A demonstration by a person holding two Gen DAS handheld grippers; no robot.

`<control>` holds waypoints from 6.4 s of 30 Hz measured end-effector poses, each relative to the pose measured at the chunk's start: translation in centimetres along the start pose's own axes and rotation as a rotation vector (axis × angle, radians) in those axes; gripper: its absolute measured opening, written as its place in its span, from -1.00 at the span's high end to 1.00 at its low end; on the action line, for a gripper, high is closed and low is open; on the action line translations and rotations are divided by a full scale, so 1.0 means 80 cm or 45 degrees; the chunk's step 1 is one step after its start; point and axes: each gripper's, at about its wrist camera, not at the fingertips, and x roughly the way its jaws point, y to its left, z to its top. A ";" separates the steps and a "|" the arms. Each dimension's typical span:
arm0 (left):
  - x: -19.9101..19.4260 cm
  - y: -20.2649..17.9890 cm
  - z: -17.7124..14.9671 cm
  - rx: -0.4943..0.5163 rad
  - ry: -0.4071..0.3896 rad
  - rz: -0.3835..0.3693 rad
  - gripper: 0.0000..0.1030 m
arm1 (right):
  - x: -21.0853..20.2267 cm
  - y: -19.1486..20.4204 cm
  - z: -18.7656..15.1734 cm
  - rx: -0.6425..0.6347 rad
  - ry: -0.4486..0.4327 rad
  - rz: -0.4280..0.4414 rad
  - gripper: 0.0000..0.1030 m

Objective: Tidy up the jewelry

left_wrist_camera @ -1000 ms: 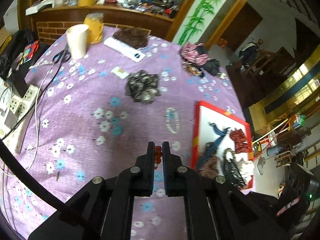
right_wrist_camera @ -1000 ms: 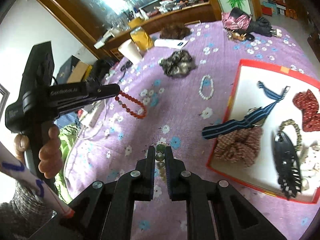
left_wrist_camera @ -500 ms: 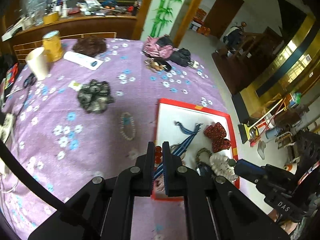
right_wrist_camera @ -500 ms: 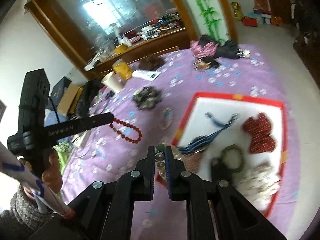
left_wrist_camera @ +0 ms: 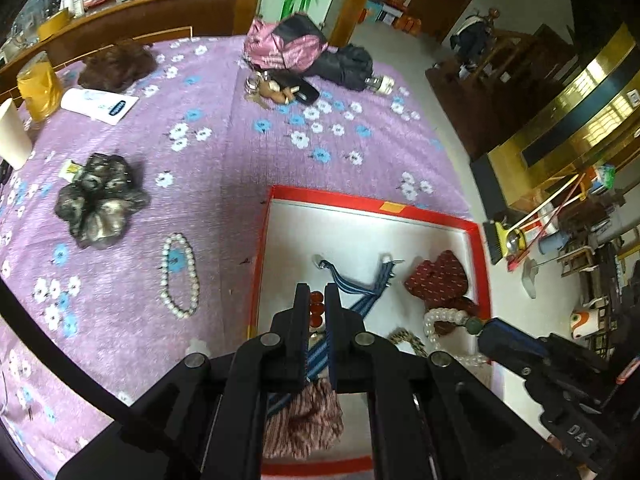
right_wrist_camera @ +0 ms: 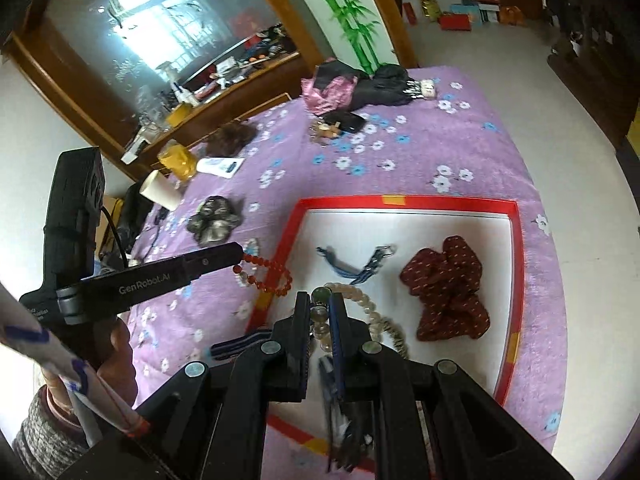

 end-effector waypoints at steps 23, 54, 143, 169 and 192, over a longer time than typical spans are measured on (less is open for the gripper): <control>-0.013 0.050 -0.009 -0.185 -0.047 0.009 0.35 | 0.090 -0.003 0.080 0.075 0.030 0.027 0.81; -0.159 0.163 -0.227 -0.464 -0.215 0.437 0.09 | 0.015 -0.037 -0.011 0.118 0.006 -0.145 0.03; -0.044 0.322 -0.138 -0.414 -0.027 0.017 0.08 | 0.291 0.208 0.013 -0.341 0.397 -0.278 0.15; -0.126 0.287 -0.148 -0.446 -0.172 0.047 0.85 | 0.158 0.187 0.030 -0.082 0.148 0.094 0.88; -0.125 0.078 -0.112 -0.147 -0.157 -0.013 0.85 | -0.022 0.005 0.009 0.051 -0.016 -0.035 0.88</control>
